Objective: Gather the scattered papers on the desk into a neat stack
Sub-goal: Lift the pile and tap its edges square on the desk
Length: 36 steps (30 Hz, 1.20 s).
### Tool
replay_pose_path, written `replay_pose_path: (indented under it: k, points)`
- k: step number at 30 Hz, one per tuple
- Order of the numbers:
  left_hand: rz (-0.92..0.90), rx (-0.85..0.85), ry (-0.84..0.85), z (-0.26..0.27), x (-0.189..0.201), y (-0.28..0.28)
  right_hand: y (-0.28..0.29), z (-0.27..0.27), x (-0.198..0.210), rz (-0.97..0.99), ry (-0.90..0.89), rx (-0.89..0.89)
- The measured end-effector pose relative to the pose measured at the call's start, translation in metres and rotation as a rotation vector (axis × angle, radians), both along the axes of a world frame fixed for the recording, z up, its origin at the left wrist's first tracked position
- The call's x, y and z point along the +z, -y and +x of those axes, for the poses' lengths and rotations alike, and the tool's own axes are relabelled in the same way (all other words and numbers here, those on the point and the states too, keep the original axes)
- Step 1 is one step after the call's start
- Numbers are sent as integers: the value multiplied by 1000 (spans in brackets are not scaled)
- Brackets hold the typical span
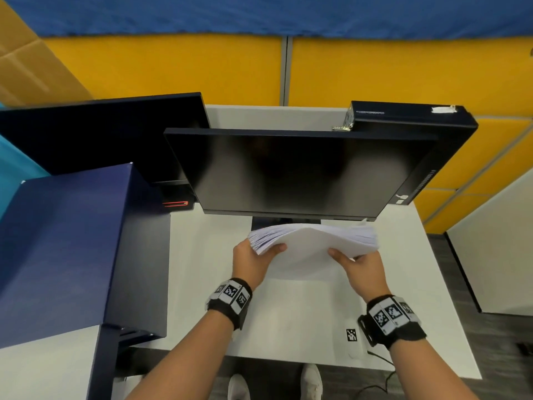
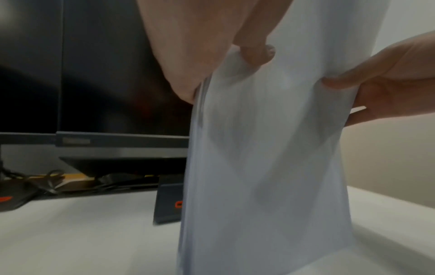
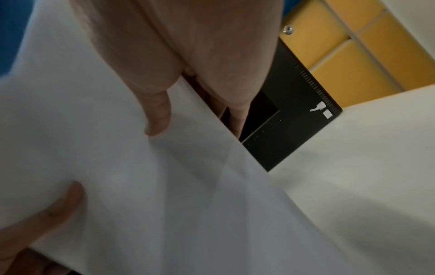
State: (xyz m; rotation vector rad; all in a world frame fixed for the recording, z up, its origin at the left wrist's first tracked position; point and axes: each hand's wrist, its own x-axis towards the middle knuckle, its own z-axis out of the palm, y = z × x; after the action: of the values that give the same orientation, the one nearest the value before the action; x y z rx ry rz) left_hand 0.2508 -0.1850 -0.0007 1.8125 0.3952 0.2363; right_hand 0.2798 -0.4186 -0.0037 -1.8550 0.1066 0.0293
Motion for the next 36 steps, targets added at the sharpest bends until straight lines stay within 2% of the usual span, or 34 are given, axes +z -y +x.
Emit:
replay_pose_path:
  k: [5,8,11,13,15,18,20,22,24,26,28,29,31,33,36]
  points:
    - [-154,208,178,-6,29,25,-15,-5,28,246,110,-46]
    - [-217,271,247,-3,46,38,-28,0,50,323,174,-170]
    - [-324,346,216,4,59,42,-39,11,62,296,146,-308]
    - [-361,379,150,10,65,42,-40,16,65,284,137,-333]
    - [-380,391,119,16,68,39,-34,19,63,262,140,-251]
    - [-378,384,70,21,73,35,-12,19,41,276,128,12]
    - [-358,332,37,21,76,31,-7,19,29,168,57,34]
    - [-250,281,33,22,82,16,-12,19,30,53,31,-32]
    - [-1,212,105,22,94,-13,-20,23,39,22,74,-40]
    - [352,-14,144,21,113,-41,-28,27,54,-40,185,35]
    - [770,-334,94,23,130,-51,-37,31,73,-182,298,168]
    - [897,-444,41,25,135,-48,-43,31,81,-275,369,241]
    - [928,-507,-53,27,139,-38,-55,32,95,-401,479,345]
    - [849,-490,-108,30,133,-34,-58,34,106,-420,520,371]
    - [665,-411,-146,26,119,-46,-31,41,98,-377,408,366]
